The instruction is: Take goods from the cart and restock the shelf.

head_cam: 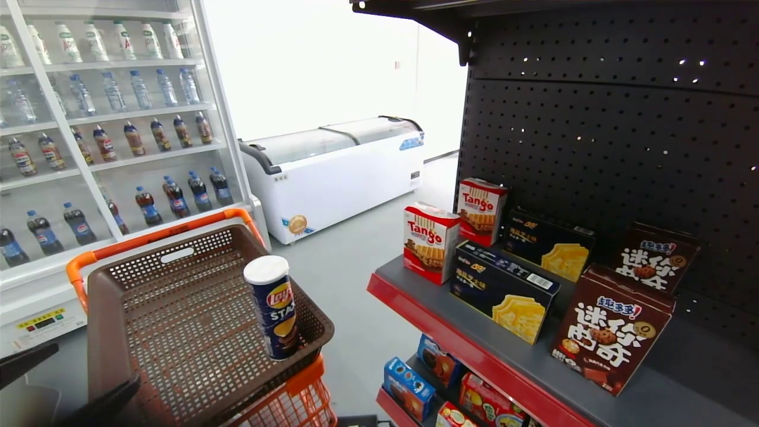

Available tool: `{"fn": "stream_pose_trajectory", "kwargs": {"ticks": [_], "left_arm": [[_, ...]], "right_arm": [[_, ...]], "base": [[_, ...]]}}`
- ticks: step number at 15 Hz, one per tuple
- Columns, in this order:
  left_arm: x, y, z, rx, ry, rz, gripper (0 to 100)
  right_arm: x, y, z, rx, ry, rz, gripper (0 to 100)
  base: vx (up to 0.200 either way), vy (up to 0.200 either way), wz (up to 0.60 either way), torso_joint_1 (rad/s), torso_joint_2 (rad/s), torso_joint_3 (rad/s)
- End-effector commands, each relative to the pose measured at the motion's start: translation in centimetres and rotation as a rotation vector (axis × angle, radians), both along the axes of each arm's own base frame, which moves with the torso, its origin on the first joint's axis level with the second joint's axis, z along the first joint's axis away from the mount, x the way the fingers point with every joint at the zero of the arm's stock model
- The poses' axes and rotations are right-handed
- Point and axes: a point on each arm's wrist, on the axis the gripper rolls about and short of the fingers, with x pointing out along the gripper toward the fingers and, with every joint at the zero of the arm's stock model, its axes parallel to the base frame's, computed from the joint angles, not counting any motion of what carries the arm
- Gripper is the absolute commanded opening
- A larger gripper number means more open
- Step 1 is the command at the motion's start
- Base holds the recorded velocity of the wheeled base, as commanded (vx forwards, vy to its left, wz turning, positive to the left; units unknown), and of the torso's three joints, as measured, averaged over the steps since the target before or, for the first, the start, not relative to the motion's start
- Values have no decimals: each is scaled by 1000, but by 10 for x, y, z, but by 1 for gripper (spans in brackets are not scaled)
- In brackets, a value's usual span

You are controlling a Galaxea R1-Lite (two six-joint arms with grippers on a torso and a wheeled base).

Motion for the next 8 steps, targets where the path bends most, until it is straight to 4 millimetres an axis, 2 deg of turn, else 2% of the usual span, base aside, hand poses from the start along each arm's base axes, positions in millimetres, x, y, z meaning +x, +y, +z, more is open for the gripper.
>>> {"fn": "stream_pose_trajectory", "kwargs": {"ticks": [1,4,5,6,8], "left_arm": [[54,-6,-7,-4,126,-58,100],[103,-3,-17,68,171,-59,100],[109,-2,-18,84,176,-59,100],[127,2,-22,116,204,-53,100],[149,1,-27,119,213,-61,100]], "right_arm": [[0,0,0,-1,0,0,100],[0,0,0,-1,0,0,100],[0,0,0,1,0,0,100],[0,0,0,-1,-1,0,100],[0,0,0,1,-1,0,100]], "base": [[0,0,0,0,0,0],[0,0,0,0,0,0],[0,0,0,0,0,0],[0,0,0,0,0,0],[0,0,0,0,0,0]]}}
